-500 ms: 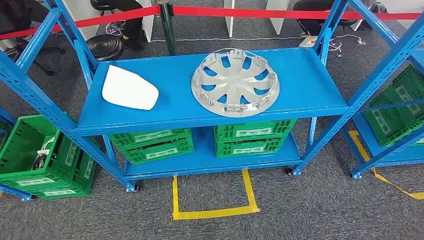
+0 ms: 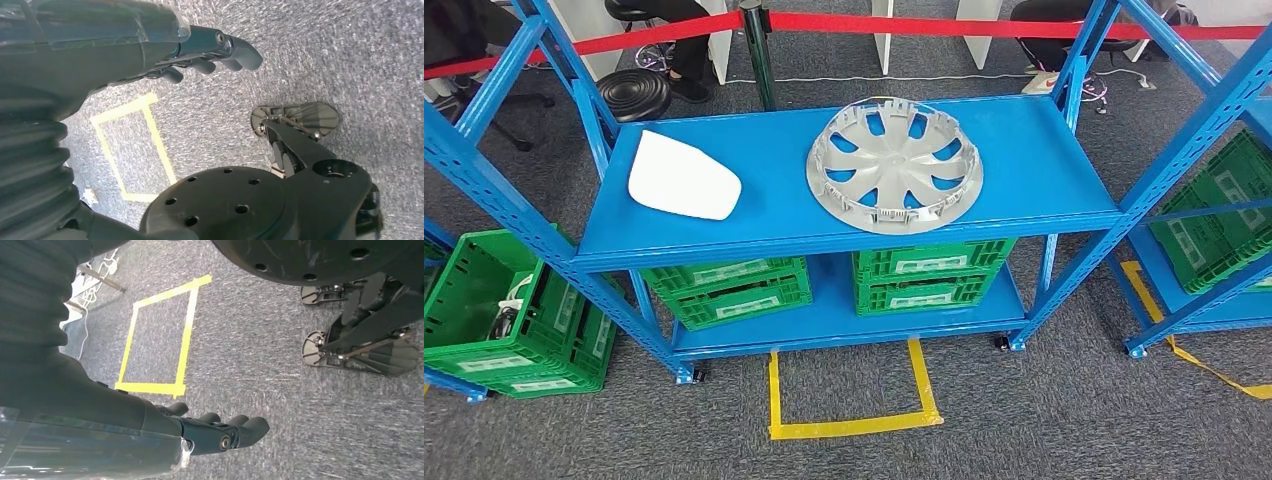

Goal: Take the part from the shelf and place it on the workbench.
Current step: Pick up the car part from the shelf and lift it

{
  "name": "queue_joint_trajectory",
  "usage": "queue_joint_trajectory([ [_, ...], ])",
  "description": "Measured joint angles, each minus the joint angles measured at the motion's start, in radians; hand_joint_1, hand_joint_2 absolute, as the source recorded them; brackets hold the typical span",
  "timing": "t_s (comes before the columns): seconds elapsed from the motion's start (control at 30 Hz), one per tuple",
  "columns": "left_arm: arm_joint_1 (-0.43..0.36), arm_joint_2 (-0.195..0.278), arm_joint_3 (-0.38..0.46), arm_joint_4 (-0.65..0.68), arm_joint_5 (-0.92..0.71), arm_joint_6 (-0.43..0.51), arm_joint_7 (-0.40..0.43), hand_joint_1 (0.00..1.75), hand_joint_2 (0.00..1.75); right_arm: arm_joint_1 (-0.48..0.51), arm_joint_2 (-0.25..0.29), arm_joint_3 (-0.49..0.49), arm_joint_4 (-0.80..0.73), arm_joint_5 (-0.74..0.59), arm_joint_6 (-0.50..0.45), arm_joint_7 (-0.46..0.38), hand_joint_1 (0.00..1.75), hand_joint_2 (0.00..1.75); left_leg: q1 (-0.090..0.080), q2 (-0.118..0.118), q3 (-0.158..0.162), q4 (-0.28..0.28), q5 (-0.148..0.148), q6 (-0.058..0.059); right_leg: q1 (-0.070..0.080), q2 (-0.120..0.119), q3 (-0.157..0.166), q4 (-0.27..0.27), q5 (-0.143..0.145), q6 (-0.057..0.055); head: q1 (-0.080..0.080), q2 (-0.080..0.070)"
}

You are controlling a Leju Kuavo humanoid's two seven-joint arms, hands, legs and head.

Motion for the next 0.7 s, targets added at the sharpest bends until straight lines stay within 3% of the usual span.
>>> queue_joint_trajectory([
  [0.3,-0.046,-0.021,-0.135,0.001,0.064,0.110,0.049,0.00,1.75,-0.043,0.000,0.001,0.004,0.022,-0.078,0.043,0.00,1.75,0.000,-0.001,0.000,0.000,0.000,0.000,-0.001,0.000,0.000,0.000,0.001,0.001,0.000,0.000],
  [0.7,-0.120,-0.035,-0.438,0.017,0.146,0.269,0.123,0.00,1.75,-0.109,0.000,0.003,0.037,0.043,-0.180,0.136,0.00,1.75,0.000,-0.003,0.000,0.000,0.000,0.001,-0.001,-0.001,0.000,0.000,0.001,0.001,0.000,0.000],
])
